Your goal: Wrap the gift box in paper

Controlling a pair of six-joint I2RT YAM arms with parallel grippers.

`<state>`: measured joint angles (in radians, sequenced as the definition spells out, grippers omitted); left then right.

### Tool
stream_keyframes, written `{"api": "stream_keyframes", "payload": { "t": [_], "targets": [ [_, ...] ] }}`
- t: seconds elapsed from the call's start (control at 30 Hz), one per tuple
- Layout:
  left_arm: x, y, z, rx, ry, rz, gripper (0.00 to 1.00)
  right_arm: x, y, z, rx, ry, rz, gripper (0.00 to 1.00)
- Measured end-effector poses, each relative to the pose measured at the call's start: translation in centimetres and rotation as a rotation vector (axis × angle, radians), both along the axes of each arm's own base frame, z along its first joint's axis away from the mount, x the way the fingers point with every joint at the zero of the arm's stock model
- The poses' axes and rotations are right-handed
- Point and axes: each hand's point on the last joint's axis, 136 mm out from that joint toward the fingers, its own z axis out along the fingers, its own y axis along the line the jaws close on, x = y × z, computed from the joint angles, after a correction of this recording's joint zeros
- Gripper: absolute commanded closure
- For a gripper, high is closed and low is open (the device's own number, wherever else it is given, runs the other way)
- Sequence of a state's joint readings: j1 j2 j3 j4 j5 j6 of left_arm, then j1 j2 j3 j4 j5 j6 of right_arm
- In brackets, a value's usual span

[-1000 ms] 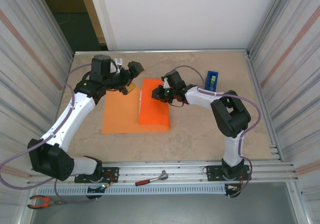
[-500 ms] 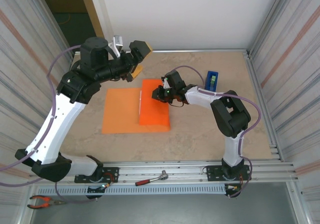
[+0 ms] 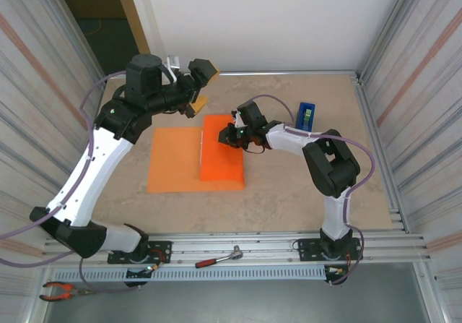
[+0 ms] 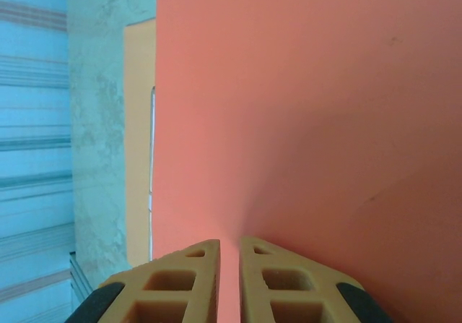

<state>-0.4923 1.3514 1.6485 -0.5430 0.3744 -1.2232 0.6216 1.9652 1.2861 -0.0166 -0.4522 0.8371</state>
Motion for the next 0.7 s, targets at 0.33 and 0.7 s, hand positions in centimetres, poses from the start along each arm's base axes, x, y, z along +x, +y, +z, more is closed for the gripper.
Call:
{"api": "stream_keyframes", "payload": {
  "t": [0.33, 0.7],
  "targets": [
    [2.3, 7.6, -7.3, 0.09, 0.009, 0.195, 0.01, -0.1, 0.4, -0.2, 0.011, 0.013, 0.018, 0.86],
    [2.0, 19.3, -27.5, 0.4, 0.374, 0.369, 0.01, 0.0, 0.7, -0.2, 0.023, 0.007, 0.024, 0.87]
  ]
}}
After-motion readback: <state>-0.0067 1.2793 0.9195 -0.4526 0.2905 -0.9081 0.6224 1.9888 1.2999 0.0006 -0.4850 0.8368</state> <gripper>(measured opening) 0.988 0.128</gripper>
